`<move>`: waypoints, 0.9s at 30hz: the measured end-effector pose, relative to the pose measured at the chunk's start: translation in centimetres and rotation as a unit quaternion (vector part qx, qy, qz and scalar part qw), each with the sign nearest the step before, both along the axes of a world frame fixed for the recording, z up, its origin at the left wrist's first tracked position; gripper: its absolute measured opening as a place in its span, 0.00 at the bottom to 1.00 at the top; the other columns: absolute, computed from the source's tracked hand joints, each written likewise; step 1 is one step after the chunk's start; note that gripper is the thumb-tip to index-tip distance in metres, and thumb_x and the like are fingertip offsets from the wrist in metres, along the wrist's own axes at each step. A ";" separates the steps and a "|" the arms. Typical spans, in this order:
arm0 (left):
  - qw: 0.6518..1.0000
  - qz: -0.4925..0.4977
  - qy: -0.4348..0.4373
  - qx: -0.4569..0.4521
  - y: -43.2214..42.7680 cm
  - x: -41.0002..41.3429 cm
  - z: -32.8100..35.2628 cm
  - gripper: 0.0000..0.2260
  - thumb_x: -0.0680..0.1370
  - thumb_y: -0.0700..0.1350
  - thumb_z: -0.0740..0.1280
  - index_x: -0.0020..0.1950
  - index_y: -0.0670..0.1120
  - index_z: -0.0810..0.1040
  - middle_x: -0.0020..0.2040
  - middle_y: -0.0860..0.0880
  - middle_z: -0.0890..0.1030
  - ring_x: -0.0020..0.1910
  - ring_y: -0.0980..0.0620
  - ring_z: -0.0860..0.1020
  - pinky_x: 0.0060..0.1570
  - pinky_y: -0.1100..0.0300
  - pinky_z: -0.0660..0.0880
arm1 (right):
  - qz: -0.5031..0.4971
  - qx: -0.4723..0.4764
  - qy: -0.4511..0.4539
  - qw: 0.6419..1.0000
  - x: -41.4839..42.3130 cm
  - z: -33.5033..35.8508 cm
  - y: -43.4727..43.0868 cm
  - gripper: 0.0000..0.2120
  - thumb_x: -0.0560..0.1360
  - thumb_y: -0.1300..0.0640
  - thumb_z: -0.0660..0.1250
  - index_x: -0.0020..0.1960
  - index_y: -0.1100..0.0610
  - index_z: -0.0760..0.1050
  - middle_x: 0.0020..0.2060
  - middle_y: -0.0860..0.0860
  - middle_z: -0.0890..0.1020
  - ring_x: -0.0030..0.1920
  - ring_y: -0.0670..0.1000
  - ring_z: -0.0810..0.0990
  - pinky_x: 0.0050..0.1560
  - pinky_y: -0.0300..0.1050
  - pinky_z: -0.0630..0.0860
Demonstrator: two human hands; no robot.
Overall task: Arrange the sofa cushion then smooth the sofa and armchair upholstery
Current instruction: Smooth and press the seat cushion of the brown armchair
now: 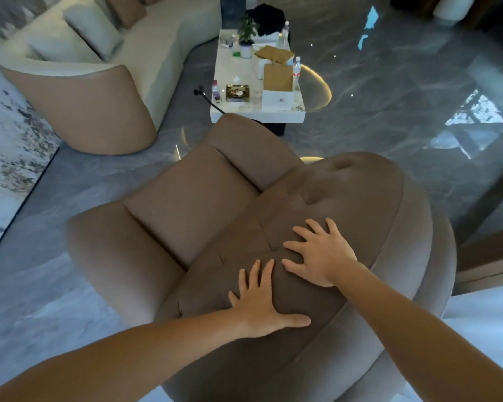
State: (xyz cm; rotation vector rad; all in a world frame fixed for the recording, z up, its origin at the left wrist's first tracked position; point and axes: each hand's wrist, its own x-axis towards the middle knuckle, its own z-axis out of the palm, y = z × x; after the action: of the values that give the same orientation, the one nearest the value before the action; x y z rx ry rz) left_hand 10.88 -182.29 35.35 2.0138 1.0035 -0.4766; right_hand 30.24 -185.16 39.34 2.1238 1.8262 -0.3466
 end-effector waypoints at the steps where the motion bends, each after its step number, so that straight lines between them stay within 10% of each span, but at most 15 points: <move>1: 1.000 0.007 0.003 -0.001 -0.3 0.7 -0.1 0.63 0.54 0.81 0.64 0.76 0.61 0.33 0.79 0.56 0.35 0.77 0.42 0.34 0.70 0.28 0.46 | 0.008 -0.006 -0.003 1.000 0.6 0.1 0.0 0.39 0.71 0.26 0.36 0.75 0.39 0.62 0.79 0.48 0.60 0.79 0.57 0.50 0.74 0.67 0.42; 27: 0.983 0.180 -0.025 -0.019 -0.5 23.8 0.5 0.61 0.57 0.81 0.61 0.77 0.58 0.30 0.79 0.50 0.33 0.75 0.36 0.32 0.66 0.25 0.44 | -0.114 0.068 -0.095 0.987 17.5 -0.8 1.2 0.32 0.74 0.30 0.34 0.77 0.33 0.47 0.81 0.50 0.46 0.77 0.67 0.36 0.64 0.83 0.39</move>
State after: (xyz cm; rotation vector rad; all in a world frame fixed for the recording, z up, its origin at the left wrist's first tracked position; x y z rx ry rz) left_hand 34.71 -182.83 35.86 1.7500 1.2838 -0.2451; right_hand 47.73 -183.96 38.54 2.3741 1.5457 -0.0692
